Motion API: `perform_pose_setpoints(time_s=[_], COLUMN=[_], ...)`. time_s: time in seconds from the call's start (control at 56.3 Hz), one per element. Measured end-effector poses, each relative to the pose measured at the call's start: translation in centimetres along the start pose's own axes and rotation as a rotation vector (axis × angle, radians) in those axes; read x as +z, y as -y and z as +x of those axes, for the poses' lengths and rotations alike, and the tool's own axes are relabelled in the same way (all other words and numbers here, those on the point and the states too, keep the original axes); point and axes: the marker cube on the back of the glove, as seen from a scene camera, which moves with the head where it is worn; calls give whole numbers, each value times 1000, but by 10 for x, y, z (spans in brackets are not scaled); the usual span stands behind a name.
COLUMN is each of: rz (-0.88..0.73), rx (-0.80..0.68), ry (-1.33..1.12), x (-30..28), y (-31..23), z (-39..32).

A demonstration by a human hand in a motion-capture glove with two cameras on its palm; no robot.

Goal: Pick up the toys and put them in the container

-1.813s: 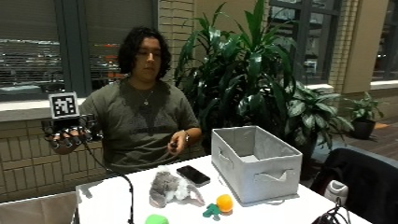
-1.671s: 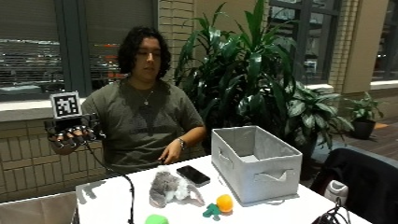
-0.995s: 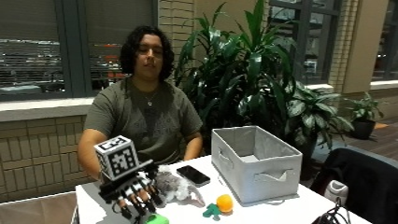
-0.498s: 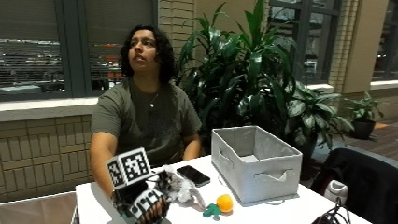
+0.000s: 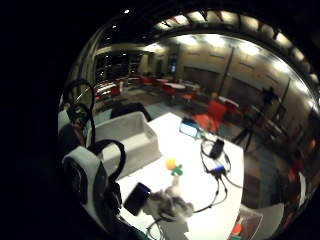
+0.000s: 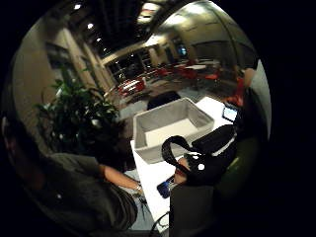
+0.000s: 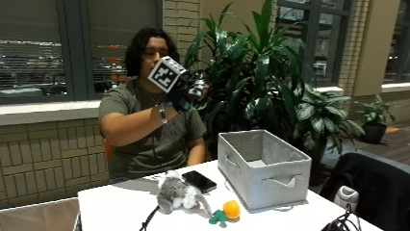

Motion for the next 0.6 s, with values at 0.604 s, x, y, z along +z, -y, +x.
perform_pose_setpoints(time_s=[0.604], rz=[-544], rx=[434], ry=[-142], x=[91], y=[-48], z=[49])
